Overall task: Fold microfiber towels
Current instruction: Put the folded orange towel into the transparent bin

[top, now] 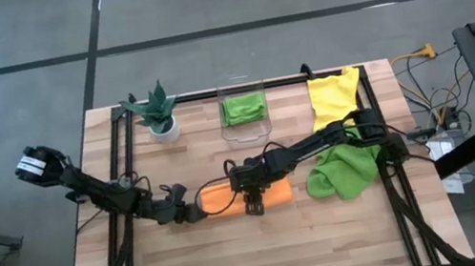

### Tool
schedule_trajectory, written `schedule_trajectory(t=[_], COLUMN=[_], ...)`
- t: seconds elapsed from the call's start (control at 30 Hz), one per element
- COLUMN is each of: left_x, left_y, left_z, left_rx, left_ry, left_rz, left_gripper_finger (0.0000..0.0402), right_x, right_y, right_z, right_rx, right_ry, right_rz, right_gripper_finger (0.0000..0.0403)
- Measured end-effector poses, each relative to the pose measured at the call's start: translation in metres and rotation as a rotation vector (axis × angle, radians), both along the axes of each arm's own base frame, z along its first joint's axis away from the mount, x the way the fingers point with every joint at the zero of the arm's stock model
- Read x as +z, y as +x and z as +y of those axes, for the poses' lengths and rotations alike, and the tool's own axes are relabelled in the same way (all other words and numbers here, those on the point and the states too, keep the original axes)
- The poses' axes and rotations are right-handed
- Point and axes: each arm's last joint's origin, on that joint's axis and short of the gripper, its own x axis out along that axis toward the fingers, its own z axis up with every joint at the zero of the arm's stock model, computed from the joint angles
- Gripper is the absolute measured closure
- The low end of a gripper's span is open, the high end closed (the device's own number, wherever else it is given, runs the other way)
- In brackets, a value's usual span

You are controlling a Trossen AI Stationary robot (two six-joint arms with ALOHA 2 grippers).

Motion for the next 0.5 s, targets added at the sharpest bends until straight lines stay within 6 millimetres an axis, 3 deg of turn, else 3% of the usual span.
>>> schedule_trajectory(t=[0.17, 0.37, 0.5], left_x=[0.000, 0.000, 0.001], left_y=[0.000, 0.000, 0.000], left_z=[0.000, 0.000, 0.000], left_rx=[-0.001, -0.002, -0.003], left_ry=[0.000, -0.001, -0.003], left_rz=[0.000, -0.001, -0.008], left_gripper_finger=[0.0210, 0.0210, 0.0210], right_x=[-0.001, 0.013, 0.039], right_y=[-0.002, 0.000, 0.005], right_z=[0.000, 0.001, -0.002], right_rx=[0.011, 0.020, 0.029], right_ry=[0.024, 0.008, -0.048], right_rz=[0.030, 0.056, 0.033], right_gripper_finger=[0.0373, 0.0391, 0.0393])
